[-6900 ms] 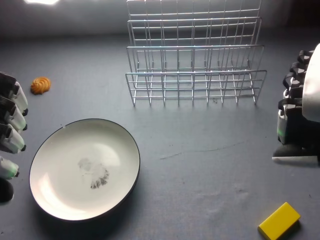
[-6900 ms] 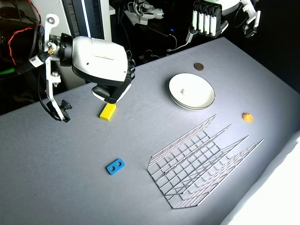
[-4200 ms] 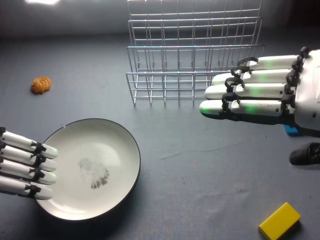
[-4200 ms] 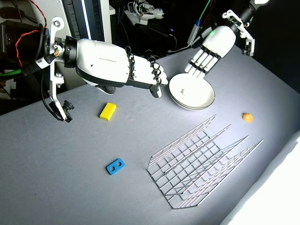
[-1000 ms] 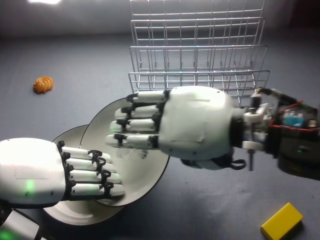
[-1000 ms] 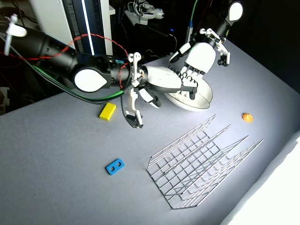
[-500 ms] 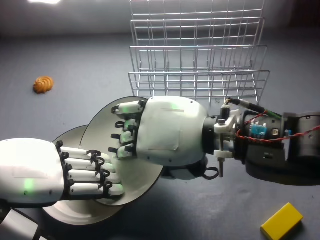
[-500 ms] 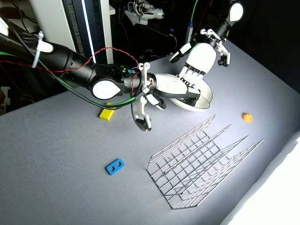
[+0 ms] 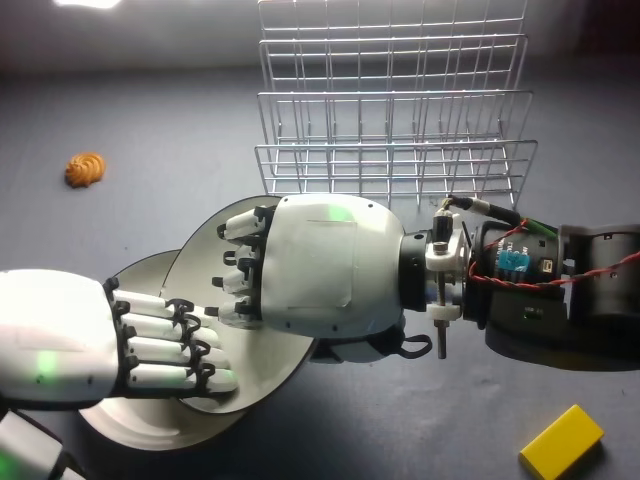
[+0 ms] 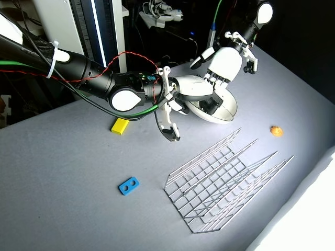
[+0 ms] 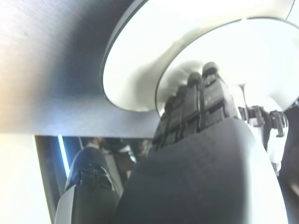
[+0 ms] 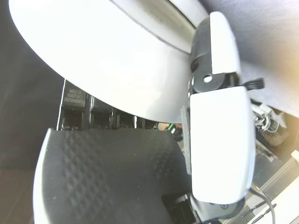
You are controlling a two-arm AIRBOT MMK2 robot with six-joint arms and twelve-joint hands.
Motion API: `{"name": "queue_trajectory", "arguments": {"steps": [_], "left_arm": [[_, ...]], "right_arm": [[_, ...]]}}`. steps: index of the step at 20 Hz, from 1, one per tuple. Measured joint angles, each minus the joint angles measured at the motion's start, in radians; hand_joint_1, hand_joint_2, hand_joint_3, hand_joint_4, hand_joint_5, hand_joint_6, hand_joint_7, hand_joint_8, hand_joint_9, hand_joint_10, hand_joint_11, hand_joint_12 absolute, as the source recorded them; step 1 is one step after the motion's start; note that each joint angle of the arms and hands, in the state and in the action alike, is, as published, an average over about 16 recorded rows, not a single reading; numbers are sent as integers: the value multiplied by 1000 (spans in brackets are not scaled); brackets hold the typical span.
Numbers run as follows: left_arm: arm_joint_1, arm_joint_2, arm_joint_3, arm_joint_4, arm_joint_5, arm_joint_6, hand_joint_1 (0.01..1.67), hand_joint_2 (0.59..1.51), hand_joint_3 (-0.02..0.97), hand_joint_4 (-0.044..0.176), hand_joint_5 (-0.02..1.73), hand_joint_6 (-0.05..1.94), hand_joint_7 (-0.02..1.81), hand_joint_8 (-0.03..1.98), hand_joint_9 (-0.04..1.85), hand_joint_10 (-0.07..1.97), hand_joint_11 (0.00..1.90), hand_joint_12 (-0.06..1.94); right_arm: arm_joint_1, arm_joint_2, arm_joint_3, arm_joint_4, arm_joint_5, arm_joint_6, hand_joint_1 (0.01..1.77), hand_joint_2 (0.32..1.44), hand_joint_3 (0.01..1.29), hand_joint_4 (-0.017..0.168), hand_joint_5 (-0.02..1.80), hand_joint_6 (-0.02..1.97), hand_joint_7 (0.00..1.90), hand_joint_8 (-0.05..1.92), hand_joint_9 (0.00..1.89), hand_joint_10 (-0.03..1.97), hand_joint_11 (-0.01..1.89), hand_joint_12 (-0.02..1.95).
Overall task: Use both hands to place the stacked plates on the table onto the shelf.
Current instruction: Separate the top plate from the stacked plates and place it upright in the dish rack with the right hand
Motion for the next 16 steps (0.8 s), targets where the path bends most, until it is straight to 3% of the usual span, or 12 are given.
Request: {"name": "queue_trajectory", "arguments": {"steps": [6, 16], "left_arm": [[-84, 34, 45, -23, 1, 0, 14, 1157, 16, 0, 4, 7, 16, -3, 17, 11, 21, -10], [-209, 90, 149, -67, 37, 1, 13, 1151, 16, 1, 20, 20, 17, -2, 15, 12, 21, -10]], "right_arm": [[1, 3, -6, 1, 12, -3, 1058, 988, 13, 5, 786, 810, 866, 846, 976, 549, 633, 1386], [20, 42, -63, 13, 6, -24, 1090, 989, 13, 4, 814, 945, 924, 870, 1022, 547, 644, 1346]]}}
